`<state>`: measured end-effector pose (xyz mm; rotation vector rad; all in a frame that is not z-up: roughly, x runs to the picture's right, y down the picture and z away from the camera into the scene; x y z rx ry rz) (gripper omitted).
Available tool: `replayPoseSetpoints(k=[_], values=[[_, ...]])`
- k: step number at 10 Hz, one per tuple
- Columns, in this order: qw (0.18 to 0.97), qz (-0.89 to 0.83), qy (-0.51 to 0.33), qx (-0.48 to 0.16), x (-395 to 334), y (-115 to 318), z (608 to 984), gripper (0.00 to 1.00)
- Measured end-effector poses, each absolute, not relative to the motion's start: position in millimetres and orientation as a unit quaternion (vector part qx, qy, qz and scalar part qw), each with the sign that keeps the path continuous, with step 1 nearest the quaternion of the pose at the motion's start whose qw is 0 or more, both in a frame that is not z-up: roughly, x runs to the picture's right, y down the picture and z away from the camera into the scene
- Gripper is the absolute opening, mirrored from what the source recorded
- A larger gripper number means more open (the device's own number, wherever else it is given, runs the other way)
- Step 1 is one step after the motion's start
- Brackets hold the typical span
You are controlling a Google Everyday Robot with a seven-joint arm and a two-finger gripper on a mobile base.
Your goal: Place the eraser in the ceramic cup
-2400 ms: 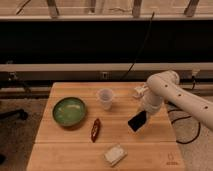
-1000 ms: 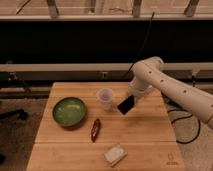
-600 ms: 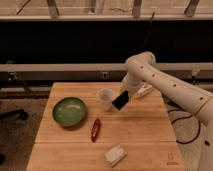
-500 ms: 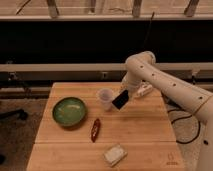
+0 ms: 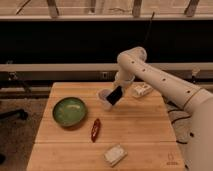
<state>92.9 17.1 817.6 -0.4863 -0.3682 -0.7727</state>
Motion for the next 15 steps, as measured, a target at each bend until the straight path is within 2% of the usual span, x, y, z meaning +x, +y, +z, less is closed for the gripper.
replayPoseSetpoints(k=[1, 2, 3, 4, 12, 13, 15], values=[[0.879, -0.376, -0.180, -0.232, 91, 19, 817, 0.11], [0.878, -0.379, -0.182, -0.229, 88, 17, 814, 0.09], [0.876, -0.385, -0.187, -0.222, 79, 10, 808, 0.02], [0.874, -0.390, -0.191, -0.218, 72, 6, 805, 0.01], [0.867, -0.427, -0.189, -0.175, 41, -16, 816, 0.00], [0.867, -0.435, -0.180, -0.164, 38, -24, 821, 0.01], [0.866, -0.442, -0.176, -0.154, 35, -29, 824, 0.13]])
